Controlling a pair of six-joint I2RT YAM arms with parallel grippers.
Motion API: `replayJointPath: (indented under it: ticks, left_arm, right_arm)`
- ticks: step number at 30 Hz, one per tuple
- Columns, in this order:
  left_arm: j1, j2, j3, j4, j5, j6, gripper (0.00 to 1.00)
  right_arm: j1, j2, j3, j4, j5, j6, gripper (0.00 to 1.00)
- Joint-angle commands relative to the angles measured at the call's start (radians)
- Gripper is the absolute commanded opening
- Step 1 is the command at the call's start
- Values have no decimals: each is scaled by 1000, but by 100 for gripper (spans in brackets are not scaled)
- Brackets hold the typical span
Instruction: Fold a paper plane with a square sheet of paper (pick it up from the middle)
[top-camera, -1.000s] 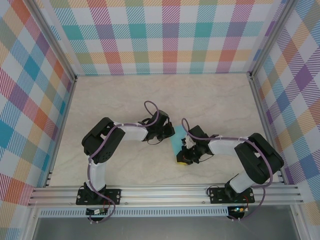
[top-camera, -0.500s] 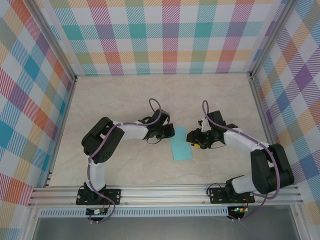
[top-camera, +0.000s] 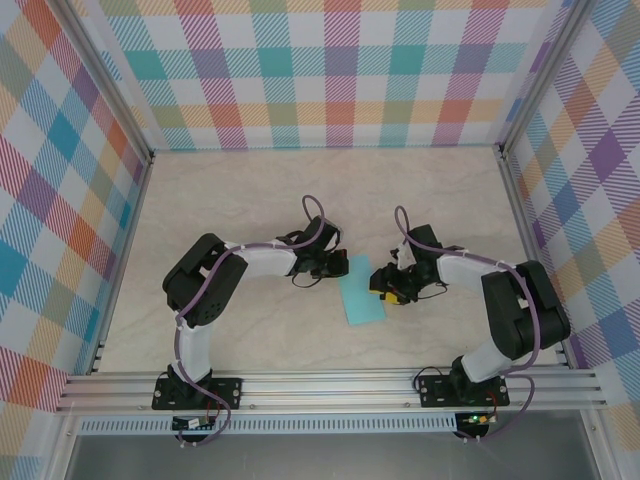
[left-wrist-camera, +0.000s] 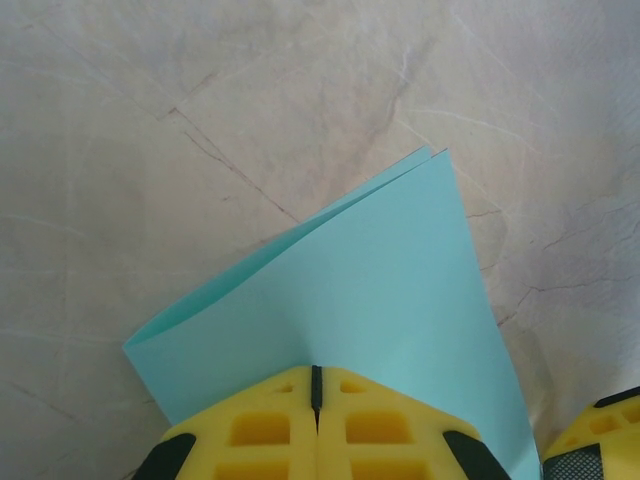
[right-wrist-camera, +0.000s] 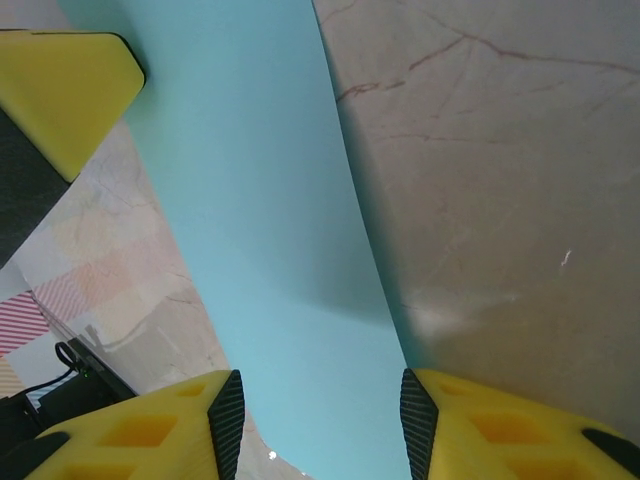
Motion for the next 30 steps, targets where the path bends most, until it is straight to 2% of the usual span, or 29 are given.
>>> replayJointPath:
  ticks: [1, 4, 11, 20, 25, 30]
  left_arm:
    - [5, 18, 4, -80, 25, 15, 1]
    - [6, 17, 6, -81, 22, 17, 2]
    - [6, 17, 9, -96, 15, 23, 2]
    - [5, 8, -1, -86, 15, 25, 2]
    - [5, -1, -6, -88, 12, 26, 2]
    - [6, 4, -1, -83, 18, 26, 2]
  right_arm:
    - [-6, 26, 1, 27, -43, -21, 47]
    - [-7, 33, -1, 45, -65, -20, 47]
    - [-15, 1, 11, 5, 22, -55, 49]
    - [-21, 53, 15, 46, 0, -65, 50]
    - [-23, -49, -5, 31, 43, -72, 51]
    - [-23, 3, 4, 46, 10, -77, 51]
